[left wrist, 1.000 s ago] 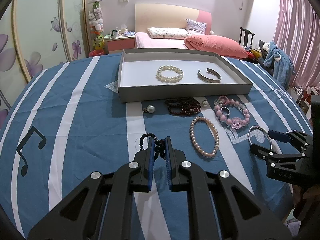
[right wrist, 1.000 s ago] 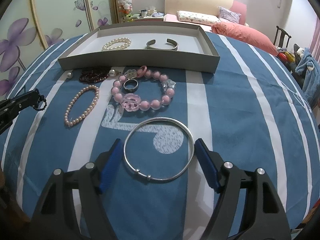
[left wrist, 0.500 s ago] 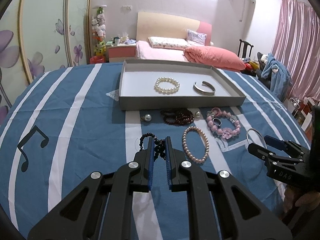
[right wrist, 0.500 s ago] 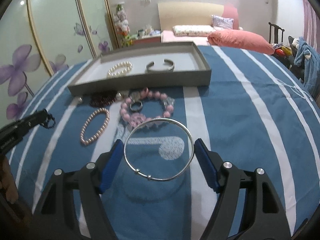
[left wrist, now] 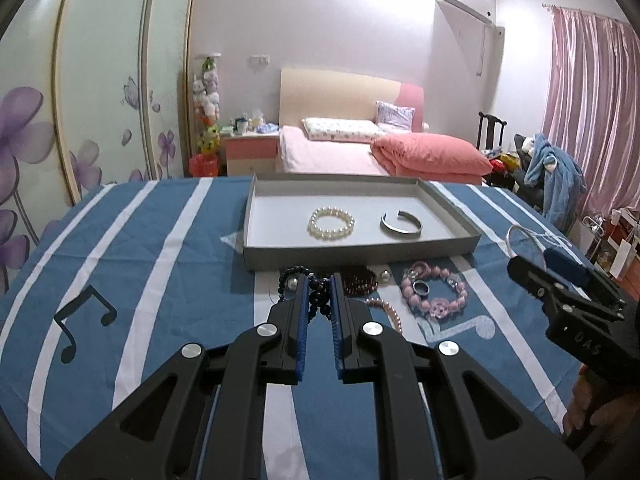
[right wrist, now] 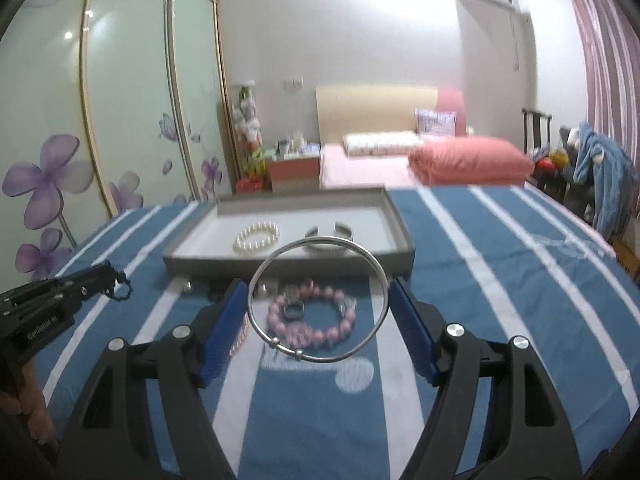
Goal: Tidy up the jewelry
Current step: 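Carry the bangle and black bracelet into the tray and open both tools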
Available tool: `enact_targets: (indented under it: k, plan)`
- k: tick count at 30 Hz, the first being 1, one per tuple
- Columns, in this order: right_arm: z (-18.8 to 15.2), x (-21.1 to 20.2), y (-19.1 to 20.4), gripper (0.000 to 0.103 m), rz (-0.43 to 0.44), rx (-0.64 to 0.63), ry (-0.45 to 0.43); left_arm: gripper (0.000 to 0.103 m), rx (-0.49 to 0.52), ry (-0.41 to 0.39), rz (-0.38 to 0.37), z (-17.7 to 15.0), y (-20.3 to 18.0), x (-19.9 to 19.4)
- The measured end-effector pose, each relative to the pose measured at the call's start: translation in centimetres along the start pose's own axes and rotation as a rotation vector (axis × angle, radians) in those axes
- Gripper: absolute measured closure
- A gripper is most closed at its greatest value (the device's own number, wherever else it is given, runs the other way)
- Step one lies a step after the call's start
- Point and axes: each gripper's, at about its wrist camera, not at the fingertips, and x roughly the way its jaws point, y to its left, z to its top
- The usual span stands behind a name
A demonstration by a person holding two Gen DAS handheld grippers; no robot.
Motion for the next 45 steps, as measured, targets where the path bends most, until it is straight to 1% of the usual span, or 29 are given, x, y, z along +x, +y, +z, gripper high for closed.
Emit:
enact_targets:
  k: [4, 9, 18, 24, 28, 36, 40, 45]
  plan:
    - [1.1, -0.9, 0.8, 0.032, -0.021, -0.039, -0.091, 0.092, 0.007, -0.027, 0.012, 0.5, -0.3, -0.1]
    - [2.2, -1.4, 1.4, 0.032, -0.038, -0.065, -0.162, 0.092, 0.013, -0.054, 0.023, 1.2, -0.4, -0.1]
    - [4.4, -0.8, 1.5, 0.032, -0.065, -0.073, -0.231, 0.092, 0.039, -0.107, 0.049, 3.1, -0.9, 0.8]
    - [5.9, 0.7, 1.5, 0.032, -0.073, -0.076, -0.265, 0.092, 0.045, -0.131, 0.064, 5.0, -1.1, 2.4]
    - [6.8, 2.1, 1.4, 0.032, -0.079, -0.066, -0.275, 0.092, 0.046, -0.139, 0.073, 6.1, -0.9, 3.7]
    - [8.3, 5.4, 0.8, 0.032, -0.090, -0.057, -0.269, 0.092, 0.037, -0.117, 0.084, 7.3, -0.5, 6.9]
    - [8.7, 7.8, 0.7, 0.032, -0.088, -0.056, -0.240, 0.092, 0.033, -0.091, 0.082, 7.6, -0.3, 8.9]
    - [9.1, 11.5, 0.3, 0.032, -0.073, -0.049, -0.165, 0.092, 0.026, -0.048, 0.068, 7.9, 0.3, 11.5]
